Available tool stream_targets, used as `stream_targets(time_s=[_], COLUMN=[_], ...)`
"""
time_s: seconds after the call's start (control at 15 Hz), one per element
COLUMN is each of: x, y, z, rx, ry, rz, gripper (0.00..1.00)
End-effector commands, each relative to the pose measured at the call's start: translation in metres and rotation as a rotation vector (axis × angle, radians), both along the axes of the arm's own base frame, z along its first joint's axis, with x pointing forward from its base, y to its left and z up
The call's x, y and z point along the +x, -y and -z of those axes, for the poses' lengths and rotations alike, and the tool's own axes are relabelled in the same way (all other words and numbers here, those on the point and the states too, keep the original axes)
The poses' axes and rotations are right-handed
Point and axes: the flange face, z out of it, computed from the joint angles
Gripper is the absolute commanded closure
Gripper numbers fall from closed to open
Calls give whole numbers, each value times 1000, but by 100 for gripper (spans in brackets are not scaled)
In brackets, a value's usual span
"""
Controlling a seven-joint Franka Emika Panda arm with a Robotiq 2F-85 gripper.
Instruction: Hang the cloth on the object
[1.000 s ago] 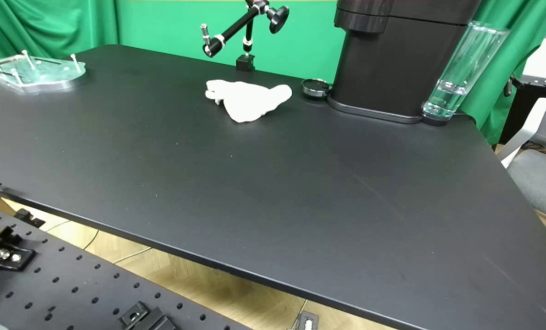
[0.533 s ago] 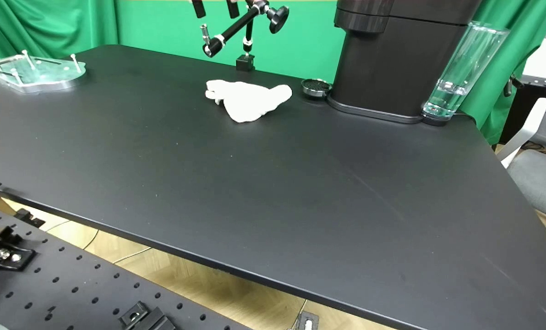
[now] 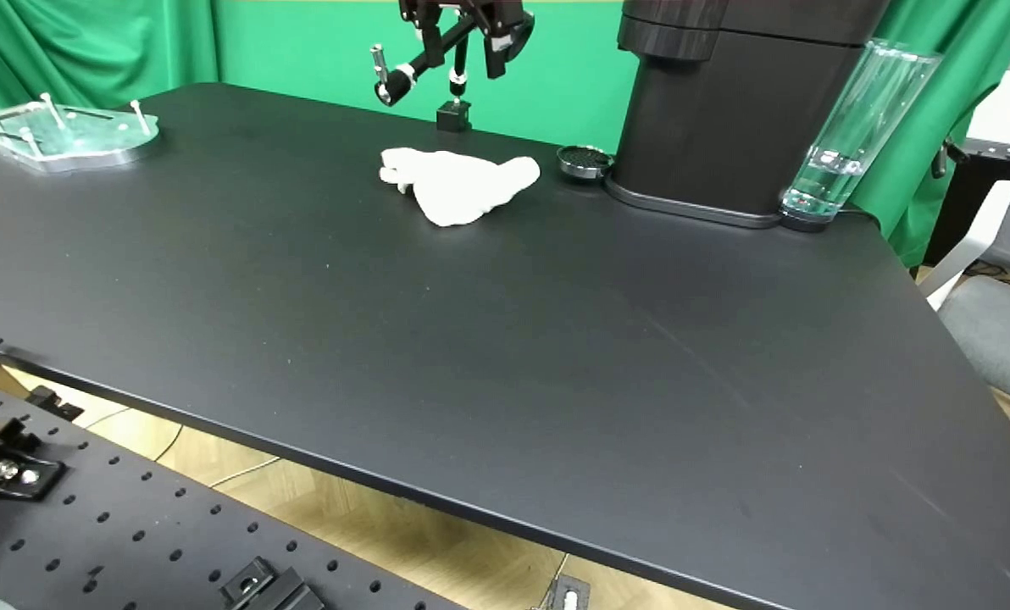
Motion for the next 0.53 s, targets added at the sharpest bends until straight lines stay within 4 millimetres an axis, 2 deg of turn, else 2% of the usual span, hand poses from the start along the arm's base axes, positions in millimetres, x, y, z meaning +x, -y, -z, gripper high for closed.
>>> stream_targets(time_s=[0.0,0.47], x=[4,17], y=[1,36], z=[6,67], rx=[14,60], ry=[-10,-83], rz=[6,97], gripper=[0,0])
